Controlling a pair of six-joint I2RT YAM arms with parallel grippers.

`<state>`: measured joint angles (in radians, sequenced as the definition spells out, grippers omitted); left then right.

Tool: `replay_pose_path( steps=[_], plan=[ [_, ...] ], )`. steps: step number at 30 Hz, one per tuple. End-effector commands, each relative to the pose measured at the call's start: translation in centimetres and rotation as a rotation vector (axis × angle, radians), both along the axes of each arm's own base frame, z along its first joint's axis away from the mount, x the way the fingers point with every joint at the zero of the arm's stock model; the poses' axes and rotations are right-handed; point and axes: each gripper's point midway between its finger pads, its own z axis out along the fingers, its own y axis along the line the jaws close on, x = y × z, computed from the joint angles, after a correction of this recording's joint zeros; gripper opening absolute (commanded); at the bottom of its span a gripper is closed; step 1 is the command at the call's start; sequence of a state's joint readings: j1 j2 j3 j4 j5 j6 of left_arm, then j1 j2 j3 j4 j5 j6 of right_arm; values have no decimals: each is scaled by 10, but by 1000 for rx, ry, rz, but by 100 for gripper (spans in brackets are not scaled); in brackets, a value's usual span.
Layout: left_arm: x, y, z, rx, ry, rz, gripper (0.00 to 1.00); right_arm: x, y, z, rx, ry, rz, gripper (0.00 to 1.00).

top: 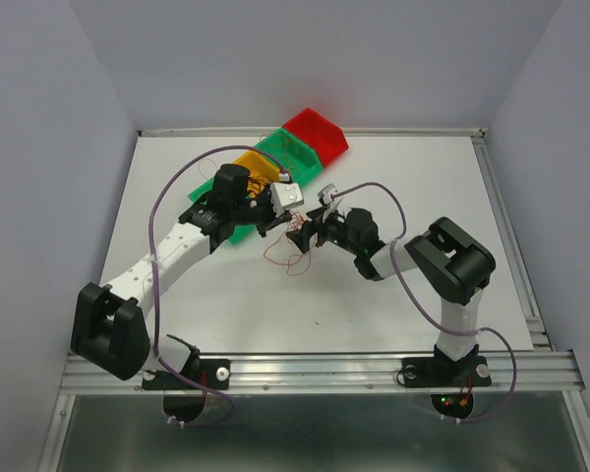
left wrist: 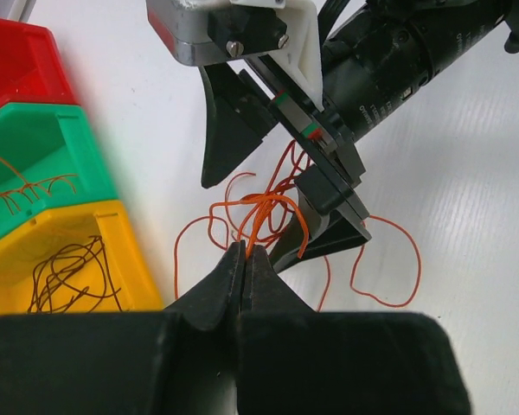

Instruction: Untangle the cables

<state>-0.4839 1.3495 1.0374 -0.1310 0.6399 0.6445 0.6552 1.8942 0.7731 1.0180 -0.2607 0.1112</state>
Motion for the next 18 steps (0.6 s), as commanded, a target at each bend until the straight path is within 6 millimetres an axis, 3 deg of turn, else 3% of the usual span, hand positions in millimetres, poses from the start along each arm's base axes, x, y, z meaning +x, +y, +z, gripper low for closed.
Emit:
replay_pose_path(
  steps=[1,7,8,11,13,14,18],
  plan=[
    [12,-2,20,-27,-54,27,3,13,16,46,135,-150,80,97],
    [19,-2,11,-16,-36,49,3,23,33,44,147,-171,143,86],
    [22,0,7,-12,-27,58,2,22,36,46,157,-172,162,77],
    [30,4,5,-18,-15,65,1,18,40,48,169,-174,204,67],
    [35,7,4,-29,1,74,0,17,40,48,177,-170,210,44],
    [43,15,4,-35,6,101,0,15,40,47,178,-169,212,25],
    [57,31,3,-69,46,135,0,11,35,50,186,-168,213,4]
  ],
)
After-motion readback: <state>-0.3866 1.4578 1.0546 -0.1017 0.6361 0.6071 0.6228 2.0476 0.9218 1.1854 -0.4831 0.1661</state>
